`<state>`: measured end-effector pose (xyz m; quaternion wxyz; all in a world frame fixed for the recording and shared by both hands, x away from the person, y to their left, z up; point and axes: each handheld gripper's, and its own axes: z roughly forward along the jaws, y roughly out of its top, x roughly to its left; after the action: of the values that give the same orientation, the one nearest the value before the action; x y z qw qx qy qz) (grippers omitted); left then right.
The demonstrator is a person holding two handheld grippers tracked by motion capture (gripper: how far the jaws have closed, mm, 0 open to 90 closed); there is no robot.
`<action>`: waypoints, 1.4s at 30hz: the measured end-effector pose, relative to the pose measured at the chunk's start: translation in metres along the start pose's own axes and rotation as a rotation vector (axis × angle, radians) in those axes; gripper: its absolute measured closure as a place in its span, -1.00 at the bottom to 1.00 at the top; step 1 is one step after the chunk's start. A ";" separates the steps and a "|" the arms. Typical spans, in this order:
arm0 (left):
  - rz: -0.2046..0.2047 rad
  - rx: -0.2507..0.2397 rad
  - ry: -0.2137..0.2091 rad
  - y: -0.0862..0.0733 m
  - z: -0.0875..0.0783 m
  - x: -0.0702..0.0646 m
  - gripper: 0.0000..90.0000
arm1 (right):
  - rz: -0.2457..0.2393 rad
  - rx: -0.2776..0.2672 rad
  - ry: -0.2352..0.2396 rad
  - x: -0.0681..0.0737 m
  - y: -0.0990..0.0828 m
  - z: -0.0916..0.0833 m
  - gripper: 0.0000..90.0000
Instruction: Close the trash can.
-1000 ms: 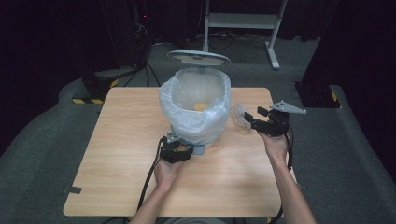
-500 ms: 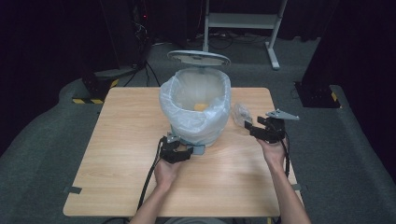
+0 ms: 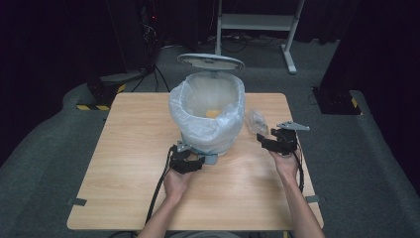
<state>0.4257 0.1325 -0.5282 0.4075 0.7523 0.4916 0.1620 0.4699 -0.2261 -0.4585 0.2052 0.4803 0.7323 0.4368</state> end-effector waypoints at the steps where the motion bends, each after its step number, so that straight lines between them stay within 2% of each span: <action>1: -0.002 0.000 -0.001 0.000 0.000 0.000 -0.33 | 0.004 -0.001 0.001 -0.001 -0.001 0.002 -0.30; 4: 0.001 -0.001 0.001 0.000 0.000 0.000 -0.33 | 0.018 0.002 0.004 -0.002 -0.002 0.005 -0.28; 15: 0.000 -0.001 0.001 0.000 0.000 0.000 -0.33 | 0.020 0.008 -0.022 -0.005 -0.004 0.020 -0.22; 35: 0.011 -0.004 0.011 0.000 0.000 -0.002 -0.33 | 0.105 0.040 -0.082 -0.023 -0.011 0.047 -0.27; 42: 0.012 -0.006 0.012 0.000 0.000 -0.002 -0.33 | 0.108 0.053 -0.100 -0.028 -0.014 0.051 -0.17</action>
<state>0.4244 0.1309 -0.5279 0.4059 0.7531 0.4889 0.1706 0.5123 -0.2308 -0.5008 0.2049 0.5455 0.7057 0.4031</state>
